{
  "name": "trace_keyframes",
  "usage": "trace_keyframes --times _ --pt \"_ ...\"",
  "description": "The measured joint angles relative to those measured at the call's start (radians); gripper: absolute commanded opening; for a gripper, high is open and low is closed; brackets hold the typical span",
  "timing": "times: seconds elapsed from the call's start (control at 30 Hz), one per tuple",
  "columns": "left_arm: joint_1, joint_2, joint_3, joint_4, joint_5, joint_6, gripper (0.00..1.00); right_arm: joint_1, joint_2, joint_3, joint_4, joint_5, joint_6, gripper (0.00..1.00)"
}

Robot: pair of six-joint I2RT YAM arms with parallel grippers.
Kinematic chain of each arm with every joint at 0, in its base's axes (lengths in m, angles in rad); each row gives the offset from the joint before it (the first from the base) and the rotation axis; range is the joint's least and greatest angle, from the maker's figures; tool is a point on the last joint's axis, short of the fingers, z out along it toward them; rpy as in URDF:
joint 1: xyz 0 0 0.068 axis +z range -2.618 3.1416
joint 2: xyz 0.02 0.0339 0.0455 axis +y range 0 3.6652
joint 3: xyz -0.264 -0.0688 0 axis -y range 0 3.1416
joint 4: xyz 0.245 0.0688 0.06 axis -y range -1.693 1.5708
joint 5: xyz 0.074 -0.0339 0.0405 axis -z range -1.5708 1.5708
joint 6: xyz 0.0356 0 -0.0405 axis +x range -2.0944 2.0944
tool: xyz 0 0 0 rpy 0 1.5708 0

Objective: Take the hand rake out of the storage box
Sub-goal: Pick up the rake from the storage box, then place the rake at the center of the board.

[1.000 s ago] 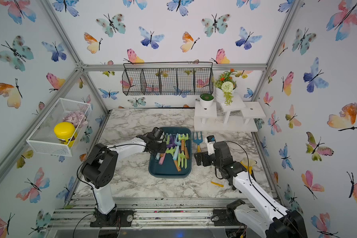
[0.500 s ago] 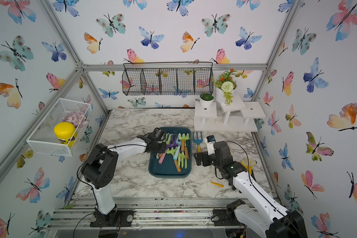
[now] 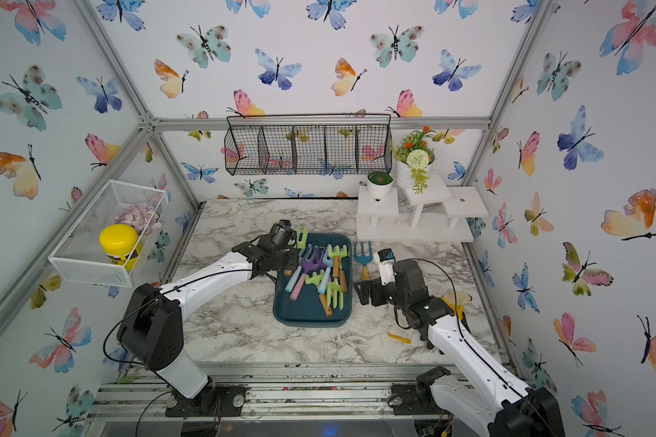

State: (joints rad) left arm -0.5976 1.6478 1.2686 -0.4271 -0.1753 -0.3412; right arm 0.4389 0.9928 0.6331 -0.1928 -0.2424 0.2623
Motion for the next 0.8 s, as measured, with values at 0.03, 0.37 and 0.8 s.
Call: trace_keyframes --times 0.03,0.37,0.8 --pt "0.0 -0.011 0.006 -0.007 -0.011 0.0 0.09 0.0 0.001 0.0 0.0 -0.01 0.001 0.98" --pt "0.068 -0.023 0.005 -0.02 -0.055 0.015 0.09 0.0 -0.002 0.0 -0.002 -0.069 0.006 0.98" --pt "0.272 0.087 0.096 0.005 -0.04 0.108 0.09 0.0 0.002 -0.015 0.003 -0.087 0.002 0.98"
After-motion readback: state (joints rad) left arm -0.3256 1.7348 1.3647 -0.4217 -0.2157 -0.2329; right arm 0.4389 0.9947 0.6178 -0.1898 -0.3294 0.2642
